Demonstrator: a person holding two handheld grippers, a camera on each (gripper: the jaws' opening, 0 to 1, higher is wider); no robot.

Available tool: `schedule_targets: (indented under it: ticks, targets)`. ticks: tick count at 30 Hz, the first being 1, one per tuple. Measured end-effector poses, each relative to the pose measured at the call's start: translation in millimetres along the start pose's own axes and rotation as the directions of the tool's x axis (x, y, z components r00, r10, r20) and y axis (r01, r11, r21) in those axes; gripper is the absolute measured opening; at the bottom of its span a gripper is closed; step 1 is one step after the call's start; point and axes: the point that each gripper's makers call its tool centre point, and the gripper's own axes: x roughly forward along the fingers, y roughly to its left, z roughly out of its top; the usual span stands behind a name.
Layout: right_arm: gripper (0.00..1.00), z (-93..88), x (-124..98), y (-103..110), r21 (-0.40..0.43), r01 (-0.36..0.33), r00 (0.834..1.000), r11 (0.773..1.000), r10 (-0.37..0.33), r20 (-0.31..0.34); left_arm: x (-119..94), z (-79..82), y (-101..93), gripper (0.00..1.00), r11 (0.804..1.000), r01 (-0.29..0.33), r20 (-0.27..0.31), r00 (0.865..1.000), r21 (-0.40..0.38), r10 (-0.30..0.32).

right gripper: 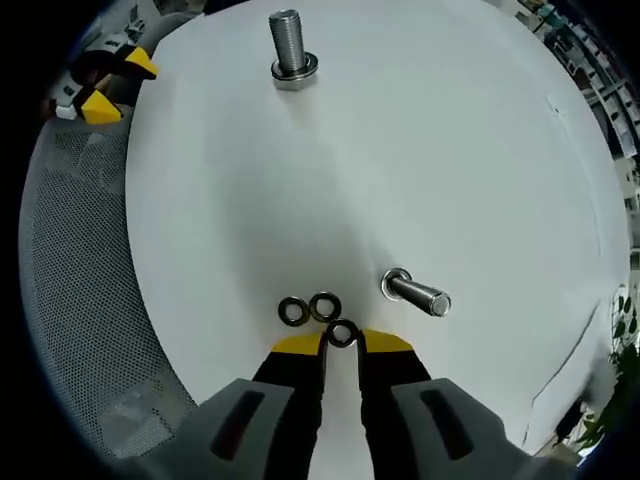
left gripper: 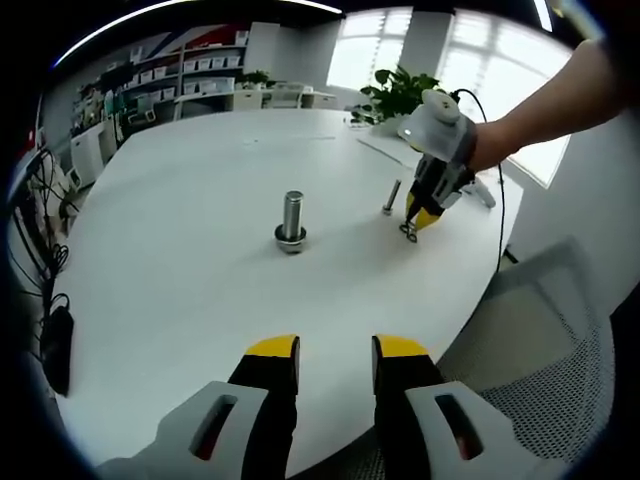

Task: Place the washer onto the threaded stud by aligning its center hole with the stud, sliding it down to the base, and recovering from edge contact or off-axis alignment until the washer reaches the visible bottom stop.

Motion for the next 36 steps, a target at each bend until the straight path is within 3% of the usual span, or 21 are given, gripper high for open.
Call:
schedule_targets:
  ticks: [6,36]
  targets:
    - [0.14,-1.1,-0.7,-1.3,0.052,0.005,0.997,0.999,-0.009,0.083,1.2,-0.5,-2.6,0.27,1.0,0.006,-0.009,1.0,0.019,-0.006]
    - [0.14,1.6,-3.5,-6.9,0.227,0.023,0.987,0.974,-0.058,0.149,-1.5,3.3,-0.3,0.27,1.0,-0.002,0.019,1.0,0.0,0.002]
